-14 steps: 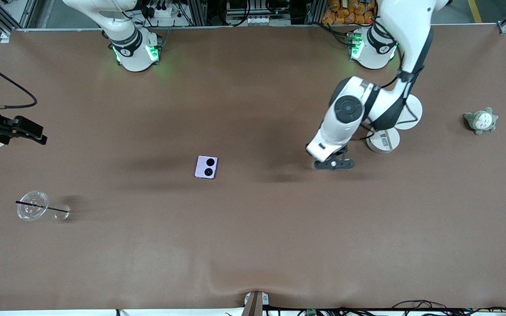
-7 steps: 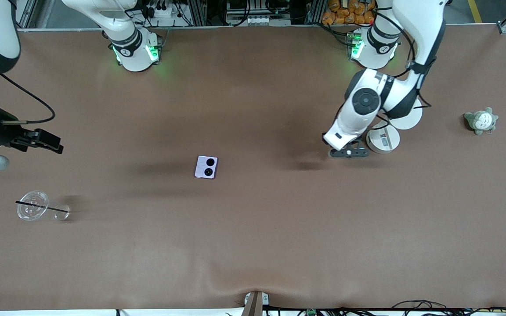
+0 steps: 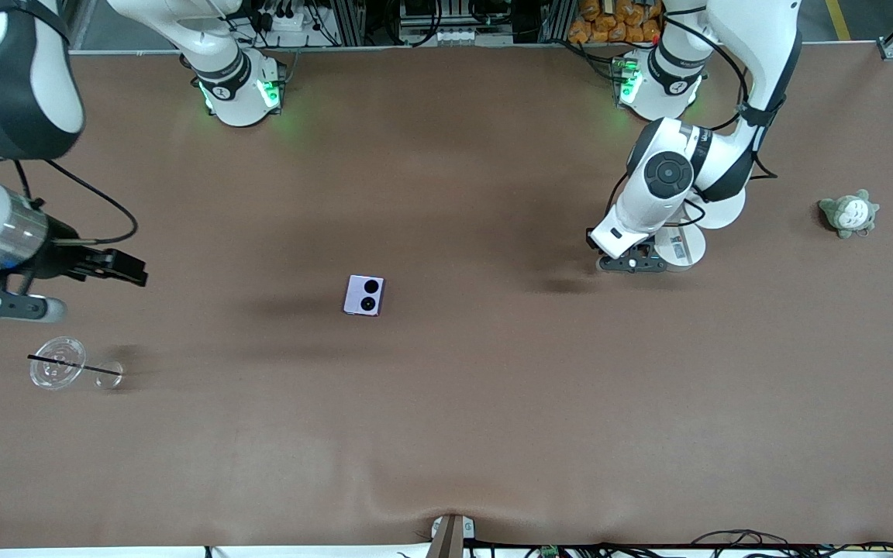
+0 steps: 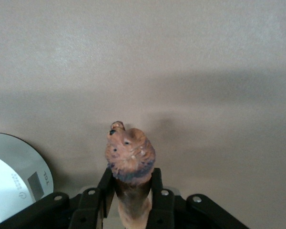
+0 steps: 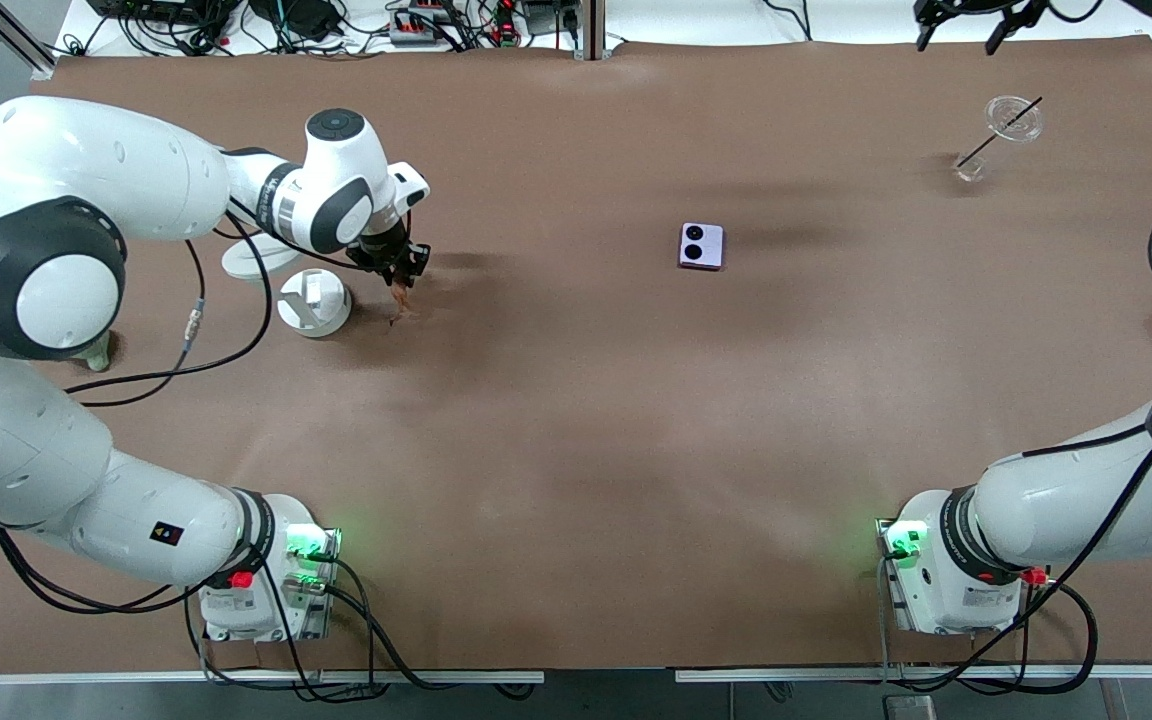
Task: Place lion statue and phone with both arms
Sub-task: 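Lower the lion beside the lamp while the right gripper reaches the phone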
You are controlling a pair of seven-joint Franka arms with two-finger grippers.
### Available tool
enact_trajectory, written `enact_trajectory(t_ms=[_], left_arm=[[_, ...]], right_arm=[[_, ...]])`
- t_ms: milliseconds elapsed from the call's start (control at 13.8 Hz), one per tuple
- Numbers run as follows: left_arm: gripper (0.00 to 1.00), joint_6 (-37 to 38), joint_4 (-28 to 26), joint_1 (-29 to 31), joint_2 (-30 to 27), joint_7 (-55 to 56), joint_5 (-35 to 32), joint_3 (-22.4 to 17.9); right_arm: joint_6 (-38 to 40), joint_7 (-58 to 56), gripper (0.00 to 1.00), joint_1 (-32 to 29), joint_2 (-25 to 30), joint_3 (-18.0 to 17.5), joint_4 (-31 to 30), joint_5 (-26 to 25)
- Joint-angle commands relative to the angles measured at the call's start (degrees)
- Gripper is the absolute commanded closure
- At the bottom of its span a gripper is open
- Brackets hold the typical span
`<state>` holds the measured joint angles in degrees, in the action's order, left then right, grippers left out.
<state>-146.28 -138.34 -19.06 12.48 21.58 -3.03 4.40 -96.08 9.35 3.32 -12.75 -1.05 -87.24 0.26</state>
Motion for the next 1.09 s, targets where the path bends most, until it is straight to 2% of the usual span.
enact_trajectory(t_ms=[0, 145, 290, 363, 580, 653, 1016], left_arm=[[0.0, -1.9, -0.4, 0.3, 0.8, -0.3, -0.9, 0.3], [0.0, -1.7, -0.3, 0.4, 0.4, -0.3, -0.9, 0.3], [0.0, 1.8, 3.2, 0.9, -1.0, 0.0, -0.8, 0.3], [0.0, 8.0, 7.7, 0.9, -1.4, 0.0, -0.8, 0.3], [0.0, 28.4, 25.4, 1.0, 0.4, -0.5, -0.3, 0.3], [0.0, 31.6, 30.1, 1.0, 1.1, -0.3, -0.2, 0.1], [0.0, 40.4, 45.3, 5.1, 1.1, 0.0, -0.7, -0.3]], right_arm=[[0.6, 1.5, 0.0, 3.0, -2.8, 0.2, 2.3, -2.6], [-1.3, 1.5, 0.0, 5.3, -4.6, 0.2, 2.2, -2.8], [-4.9, 1.5, 0.0, 8.4, -7.7, 0.2, 1.1, -3.2], [-5.3, 1.5, 0.0, 11.2, -7.9, 0.6, 0.1, -3.7], [-3.8, 6.0, 0.0, 11.7, -9.4, 0.5, 1.9, -3.2], [-4.0, 7.3, 0.0, 11.7, -10.4, 0.4, 2.0, -3.1], [-6.4, 8.2, 0.0, 14.9, -14.7, 0.2, 1.8, -2.3]])
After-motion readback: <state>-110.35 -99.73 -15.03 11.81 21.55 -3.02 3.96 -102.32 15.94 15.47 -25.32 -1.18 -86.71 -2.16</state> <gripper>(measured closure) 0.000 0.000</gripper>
